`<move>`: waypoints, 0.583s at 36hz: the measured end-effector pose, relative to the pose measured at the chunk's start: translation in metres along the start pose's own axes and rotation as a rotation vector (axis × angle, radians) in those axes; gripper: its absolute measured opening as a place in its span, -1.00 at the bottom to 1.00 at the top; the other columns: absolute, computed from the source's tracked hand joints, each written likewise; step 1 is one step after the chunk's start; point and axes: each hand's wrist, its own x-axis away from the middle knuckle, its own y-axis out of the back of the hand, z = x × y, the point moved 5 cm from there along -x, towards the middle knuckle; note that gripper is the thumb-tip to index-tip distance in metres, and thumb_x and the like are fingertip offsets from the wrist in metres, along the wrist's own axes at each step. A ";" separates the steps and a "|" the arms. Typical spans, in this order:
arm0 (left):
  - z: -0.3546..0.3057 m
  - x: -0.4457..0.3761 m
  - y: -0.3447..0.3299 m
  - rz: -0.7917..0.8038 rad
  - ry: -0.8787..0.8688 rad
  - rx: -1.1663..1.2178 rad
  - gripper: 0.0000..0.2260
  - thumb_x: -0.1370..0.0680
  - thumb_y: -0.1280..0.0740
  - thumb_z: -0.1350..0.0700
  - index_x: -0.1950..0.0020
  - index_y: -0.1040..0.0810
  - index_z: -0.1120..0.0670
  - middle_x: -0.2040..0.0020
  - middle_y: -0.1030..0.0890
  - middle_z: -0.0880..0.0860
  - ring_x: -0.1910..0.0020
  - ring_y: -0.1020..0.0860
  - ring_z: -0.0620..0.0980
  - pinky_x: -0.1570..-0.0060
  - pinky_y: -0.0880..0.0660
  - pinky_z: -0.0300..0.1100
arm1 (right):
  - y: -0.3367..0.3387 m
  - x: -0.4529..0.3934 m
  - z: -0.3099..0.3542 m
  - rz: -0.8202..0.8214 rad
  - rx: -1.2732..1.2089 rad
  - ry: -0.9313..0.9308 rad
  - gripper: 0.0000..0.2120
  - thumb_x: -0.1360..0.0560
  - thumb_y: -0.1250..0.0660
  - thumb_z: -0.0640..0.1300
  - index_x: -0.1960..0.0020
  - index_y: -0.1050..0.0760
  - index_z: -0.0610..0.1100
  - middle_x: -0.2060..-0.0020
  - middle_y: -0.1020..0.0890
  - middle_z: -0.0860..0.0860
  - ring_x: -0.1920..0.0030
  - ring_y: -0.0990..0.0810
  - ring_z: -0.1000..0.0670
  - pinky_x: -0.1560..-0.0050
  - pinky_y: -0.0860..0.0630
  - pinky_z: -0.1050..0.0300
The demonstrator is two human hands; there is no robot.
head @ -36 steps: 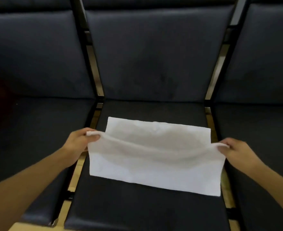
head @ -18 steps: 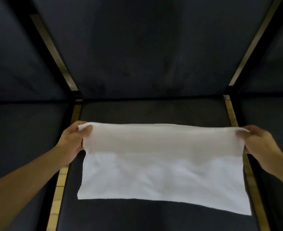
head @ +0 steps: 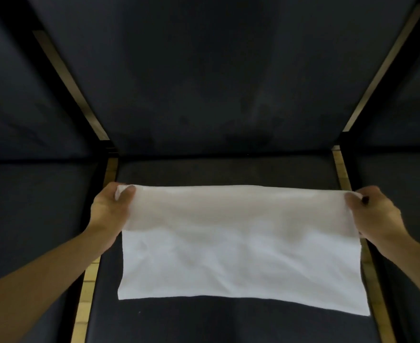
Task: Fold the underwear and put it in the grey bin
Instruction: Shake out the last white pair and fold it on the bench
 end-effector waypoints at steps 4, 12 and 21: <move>-0.022 0.002 0.000 -0.231 -0.219 -0.413 -0.65 -0.51 -0.38 0.10 -0.20 -0.40 0.22 -0.12 -0.44 0.25 -0.04 -0.46 0.29 0.03 -0.46 0.13 | 0.007 0.006 0.018 -0.192 0.217 0.097 -0.69 -0.59 -0.19 -0.10 -0.26 -0.26 -0.21 -0.03 -0.48 -0.28 0.03 -0.52 -0.30 0.10 -0.53 -0.21; -0.041 0.132 -0.106 0.122 -0.781 -0.624 -0.65 -0.47 -0.13 -0.10 -0.15 -0.39 0.07 -0.08 -0.57 0.08 0.06 -0.56 0.11 0.09 -0.53 -0.03 | -0.080 0.054 0.123 -0.023 0.380 0.922 -0.65 -0.33 -0.33 -0.20 -0.11 -0.57 -0.19 0.07 -0.59 -0.19 0.17 -0.59 -0.27 0.18 -0.54 -0.15; -0.009 0.126 -0.113 0.333 -1.070 -0.876 -0.35 -0.36 -0.23 -0.31 -0.34 -0.33 0.01 -0.43 -0.29 0.09 -0.42 -0.28 0.16 -0.26 -0.25 0.24 | -0.087 0.053 0.118 0.099 0.547 0.682 -0.54 -0.57 -0.22 0.00 -0.42 -0.22 -0.07 -0.24 -0.43 -0.06 -0.24 -0.40 -0.10 -0.15 -0.40 0.04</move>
